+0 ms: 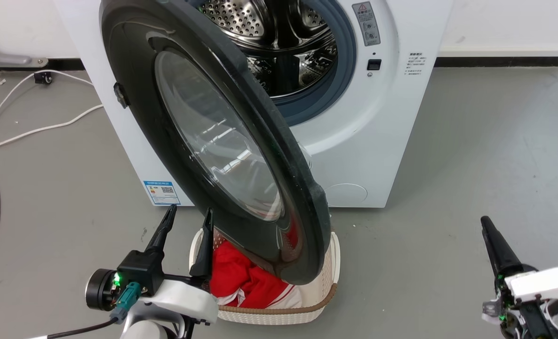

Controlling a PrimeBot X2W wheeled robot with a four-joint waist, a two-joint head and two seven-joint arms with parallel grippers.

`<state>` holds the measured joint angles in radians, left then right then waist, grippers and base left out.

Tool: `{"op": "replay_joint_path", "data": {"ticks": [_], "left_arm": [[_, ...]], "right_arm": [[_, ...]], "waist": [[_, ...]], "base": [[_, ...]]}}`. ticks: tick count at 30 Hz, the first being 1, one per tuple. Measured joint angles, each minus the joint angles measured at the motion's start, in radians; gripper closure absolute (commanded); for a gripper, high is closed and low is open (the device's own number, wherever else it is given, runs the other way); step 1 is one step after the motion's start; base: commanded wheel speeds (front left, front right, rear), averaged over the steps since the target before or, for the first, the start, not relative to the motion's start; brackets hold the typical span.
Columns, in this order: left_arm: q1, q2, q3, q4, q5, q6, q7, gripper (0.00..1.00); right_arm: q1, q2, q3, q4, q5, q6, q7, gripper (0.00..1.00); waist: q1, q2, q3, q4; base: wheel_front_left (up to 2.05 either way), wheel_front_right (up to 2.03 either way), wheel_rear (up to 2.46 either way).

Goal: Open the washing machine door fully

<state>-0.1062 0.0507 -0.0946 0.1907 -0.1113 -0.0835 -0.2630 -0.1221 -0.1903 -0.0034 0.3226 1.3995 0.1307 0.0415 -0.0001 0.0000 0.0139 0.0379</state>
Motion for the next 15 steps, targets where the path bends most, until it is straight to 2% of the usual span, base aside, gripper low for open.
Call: {"op": "replay_joint_path", "data": {"ticks": [7, 10, 15], "left_arm": [[0.007, 0.0, 0.012, 0.004, 0.001, 0.0, 0.0, 0.0], [0.009, 0.0, 0.021, 0.007, 0.001, 0.0, 0.0, 0.0], [0.009, 0.0, 0.035, 0.008, 0.002, 0.003, 0.0, 0.0]], "right_arm": [[0.042, -0.008, 0.021, -0.008, -0.168, 0.0, -0.156, 0.0], [0.042, -0.013, 0.027, 0.01, -0.282, 0.0, -0.225, 0.0], [0.03, -0.018, 0.013, 0.024, -0.543, 0.0, -0.286, 0.0]], "waist": [[0.0, 0.0, -0.007, -0.02], [0.0, 0.0, -0.009, -0.026], [0.0001, 0.0, -0.005, -0.031]], "base": [[0.0, 0.0, 0.0], [0.0, 0.0, 0.0], [0.0, 0.0, 0.0]]}}
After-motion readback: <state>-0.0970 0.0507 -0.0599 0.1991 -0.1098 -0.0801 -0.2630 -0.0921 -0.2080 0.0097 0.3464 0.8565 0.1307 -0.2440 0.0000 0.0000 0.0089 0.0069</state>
